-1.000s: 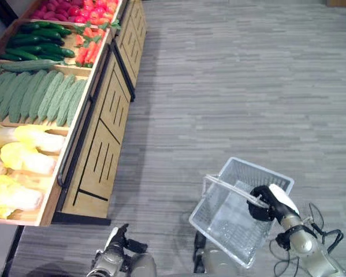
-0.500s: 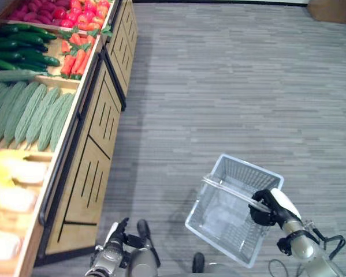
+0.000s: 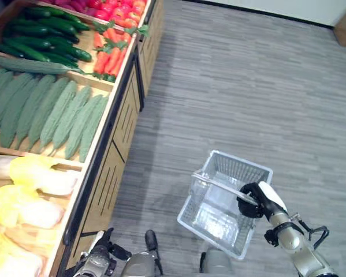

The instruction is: Get the vegetables into the basket

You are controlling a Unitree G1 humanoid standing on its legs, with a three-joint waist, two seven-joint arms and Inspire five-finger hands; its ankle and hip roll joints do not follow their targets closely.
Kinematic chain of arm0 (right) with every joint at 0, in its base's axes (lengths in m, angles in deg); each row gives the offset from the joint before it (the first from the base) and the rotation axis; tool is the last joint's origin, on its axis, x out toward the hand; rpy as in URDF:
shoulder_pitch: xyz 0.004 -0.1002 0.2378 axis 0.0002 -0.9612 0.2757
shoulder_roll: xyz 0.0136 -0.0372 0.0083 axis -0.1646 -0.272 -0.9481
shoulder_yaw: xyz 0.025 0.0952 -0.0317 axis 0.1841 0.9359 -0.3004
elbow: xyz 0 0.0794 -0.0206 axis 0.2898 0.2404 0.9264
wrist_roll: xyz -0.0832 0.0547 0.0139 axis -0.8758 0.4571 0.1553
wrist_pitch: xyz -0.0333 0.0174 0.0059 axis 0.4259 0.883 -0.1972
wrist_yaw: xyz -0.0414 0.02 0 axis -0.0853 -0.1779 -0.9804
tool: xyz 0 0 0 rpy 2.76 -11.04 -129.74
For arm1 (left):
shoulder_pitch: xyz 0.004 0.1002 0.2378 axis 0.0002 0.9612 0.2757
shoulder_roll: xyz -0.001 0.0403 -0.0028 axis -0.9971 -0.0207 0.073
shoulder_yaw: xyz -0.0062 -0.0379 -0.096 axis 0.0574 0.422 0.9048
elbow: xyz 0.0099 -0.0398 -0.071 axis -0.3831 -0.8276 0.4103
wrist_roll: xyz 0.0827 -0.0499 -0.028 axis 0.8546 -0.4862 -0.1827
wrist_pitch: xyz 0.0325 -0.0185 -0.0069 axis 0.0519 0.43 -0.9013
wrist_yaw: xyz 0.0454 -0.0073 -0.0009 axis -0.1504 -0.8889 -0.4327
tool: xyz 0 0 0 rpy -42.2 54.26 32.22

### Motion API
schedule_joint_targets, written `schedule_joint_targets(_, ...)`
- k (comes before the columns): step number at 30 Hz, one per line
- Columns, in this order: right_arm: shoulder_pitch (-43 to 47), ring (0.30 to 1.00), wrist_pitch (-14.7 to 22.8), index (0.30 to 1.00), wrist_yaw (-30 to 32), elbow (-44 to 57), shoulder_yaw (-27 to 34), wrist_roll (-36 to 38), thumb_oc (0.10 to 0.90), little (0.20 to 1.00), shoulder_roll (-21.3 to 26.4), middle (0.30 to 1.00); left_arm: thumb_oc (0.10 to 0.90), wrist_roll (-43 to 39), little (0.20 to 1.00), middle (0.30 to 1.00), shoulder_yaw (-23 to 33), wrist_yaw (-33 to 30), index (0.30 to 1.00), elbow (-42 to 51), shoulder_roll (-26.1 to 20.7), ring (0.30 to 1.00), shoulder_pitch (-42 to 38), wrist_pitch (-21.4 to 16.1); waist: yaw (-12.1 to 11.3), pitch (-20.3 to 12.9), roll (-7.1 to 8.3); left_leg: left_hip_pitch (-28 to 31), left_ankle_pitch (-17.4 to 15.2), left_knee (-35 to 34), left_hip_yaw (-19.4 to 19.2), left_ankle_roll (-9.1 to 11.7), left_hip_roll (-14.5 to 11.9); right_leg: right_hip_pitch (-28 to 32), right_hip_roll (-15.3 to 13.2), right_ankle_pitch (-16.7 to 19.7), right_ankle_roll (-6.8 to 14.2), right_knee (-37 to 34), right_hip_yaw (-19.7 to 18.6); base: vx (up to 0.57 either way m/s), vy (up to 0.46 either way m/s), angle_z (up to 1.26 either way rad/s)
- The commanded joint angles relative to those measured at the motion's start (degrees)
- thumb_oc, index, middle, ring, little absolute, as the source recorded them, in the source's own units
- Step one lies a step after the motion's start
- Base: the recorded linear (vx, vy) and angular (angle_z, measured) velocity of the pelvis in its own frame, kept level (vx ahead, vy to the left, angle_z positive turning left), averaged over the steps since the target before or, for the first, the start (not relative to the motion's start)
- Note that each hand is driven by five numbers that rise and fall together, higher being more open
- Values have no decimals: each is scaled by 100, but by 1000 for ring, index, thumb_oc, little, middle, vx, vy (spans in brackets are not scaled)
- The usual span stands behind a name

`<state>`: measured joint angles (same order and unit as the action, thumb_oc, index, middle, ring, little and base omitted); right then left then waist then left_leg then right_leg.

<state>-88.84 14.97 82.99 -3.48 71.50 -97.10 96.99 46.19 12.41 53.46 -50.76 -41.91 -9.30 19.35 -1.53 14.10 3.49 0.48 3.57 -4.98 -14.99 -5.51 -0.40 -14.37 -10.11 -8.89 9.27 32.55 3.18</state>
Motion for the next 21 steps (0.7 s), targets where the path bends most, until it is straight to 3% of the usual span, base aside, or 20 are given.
schedule_joint_targets(1, 335, 300, 393, 300, 228, 531, 154, 19, 400, 300, 284, 300, 900, -106, 1000, 1000, 93, -87, 1000, 52, -3, 1000, 120, -122, 131, 81, 20, 126, -110, 190, 247, 658, -231, 101, 337, 1430, 57, -1837, -416, 244, -106, 111)
schedule_joint_targets(2, 341, 300, 395, 300, 230, 525, 147, 19, 400, 300, 286, 300, 900, -106, 1000, 1000, 97, -87, 1000, 48, -1, 1000, 118, -124, 149, 99, 8, 150, -121, 189, 266, 661, -240, 148, 341, 1430, 58, -1866, -393, 236, -122, 93)
schedule_joint_targets(4, 312, 300, 393, 300, 194, 558, 129, 37, 400, 300, 319, 300, 900, -79, 1000, 1000, 148, -109, 1000, -60, -2, 1000, 48, -119, 239, 86, 51, 319, -266, 176, 656, 767, -223, -24, 314, 1629, 166, -2659, -800, 260, -150, 82)
schedule_joint_targets(7, 286, 300, 410, 300, 157, 576, 138, 57, 400, 300, 352, 300, 900, -91, 1000, 1000, 186, -133, 1000, -109, -10, 1000, 47, -131, 318, 64, 68, 443, -419, 241, 967, 819, -225, -55, 290, 1774, 225, -2869, -814, 280, -194, 103)
schedule_joint_targets(12, 281, 300, 437, 300, 118, 401, 156, 190, 400, 300, 414, 300, 900, -230, 1000, 1000, 313, -139, 1000, -153, 4, 1000, 159, -118, 261, -89, 107, 521, -483, 606, 1395, 979, -443, 338, 407, 1629, 28, -2764, -447, 252, -286, 110)
schedule_joint_targets(13, 269, 300, 481, 300, 149, 386, 196, 286, 400, 300, 498, 300, 900, -275, 1000, 1000, 308, -147, 1000, -136, 25, 1000, 156, -106, 225, -74, 96, 382, -316, 848, 1449, 1080, -569, 455, 456, 1534, -93, -2733, -225, 169, -280, 48)
schedule_joint_targets(15, 249, 300, 486, 300, 170, 367, 233, 347, 400, 300, 519, 300, 900, -270, 1000, 1000, 284, -130, 1000, -129, 45, 1000, 136, -97, 237, -56, 94, 269, -234, 961, 1430, 1120, -616, 527, 457, 1476, -141, -2741, -90, 89, -238, 48)
schedule_joint_targets(16, 189, 300, 490, 300, 200, 374, 317, 395, 400, 300, 587, 300, 900, -229, 1000, 1000, 222, -137, 1000, -139, 75, 1000, 70, -71, 314, -21, 103, 16, -73, 1306, 959, 1176, -742, 696, 346, 1424, -208, -2816, 212, 60, -204, 90)
schedule_joint_targets(17, 188, 300, 491, 300, 200, 373, 319, 396, 400, 300, 588, 300, 900, -229, 1000, 1000, 220, -137, 1000, -138, 77, 1000, 69, -69, 322, -21, 98, 0, -84, 1330, 971, 1178, -746, 701, 347, 1426, -210, -2823, 224, 50, -207, 151)
schedule_joint_targets(20, 60, 300, 471, 300, 255, 348, 386, 400, 400, 300, 625, 300, 900, -191, 1000, 1000, 119, -138, 1000, -12, 93, 1000, -22, -64, 458, 10, 73, -159, 188, 1559, -300, 1264, -1154, 980, 275, 1363, -270, -3019, 683, 35, -143, 102)
schedule_joint_targets(21, 2, 300, 452, 300, 279, 312, 409, 393, 400, 300, 618, 300, 900, -162, 1000, 1000, 63, -145, 1000, 36, 87, 1000, -68, -60, 539, 13, 12, -115, 367, 1440, -939, 1348, -1374, 1097, 275, 1306, -259, -3075, 914, 94, -87, 65)
